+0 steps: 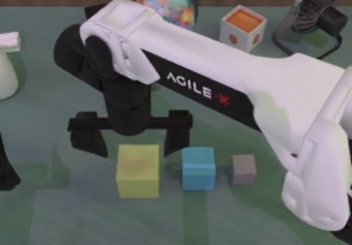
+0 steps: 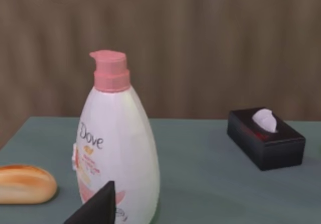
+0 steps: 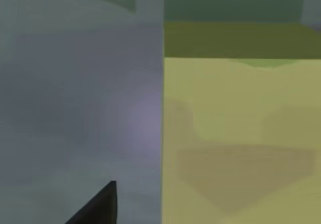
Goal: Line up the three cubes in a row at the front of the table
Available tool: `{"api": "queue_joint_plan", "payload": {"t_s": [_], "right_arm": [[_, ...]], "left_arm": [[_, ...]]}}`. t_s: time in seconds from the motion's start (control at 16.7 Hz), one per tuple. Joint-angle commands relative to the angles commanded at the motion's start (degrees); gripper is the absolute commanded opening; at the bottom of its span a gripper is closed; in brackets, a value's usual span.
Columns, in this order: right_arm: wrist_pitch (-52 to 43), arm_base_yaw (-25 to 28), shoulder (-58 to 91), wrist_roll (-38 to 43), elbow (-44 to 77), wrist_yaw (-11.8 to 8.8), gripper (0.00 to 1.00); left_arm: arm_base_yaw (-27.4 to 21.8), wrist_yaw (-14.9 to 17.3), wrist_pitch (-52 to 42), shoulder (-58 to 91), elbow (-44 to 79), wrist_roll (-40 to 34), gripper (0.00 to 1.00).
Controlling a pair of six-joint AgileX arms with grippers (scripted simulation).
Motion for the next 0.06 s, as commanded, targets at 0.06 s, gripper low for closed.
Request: {"api": "queue_joint_plan", "payload": {"t_s": [0.06], "right_arm": [[-0.2,0.0,0.0,0.0,0.2,0.0,1.0]], "left_arm": [[0.0,0.0,0.0,0.0,0.0,0.0,1.0]]}}
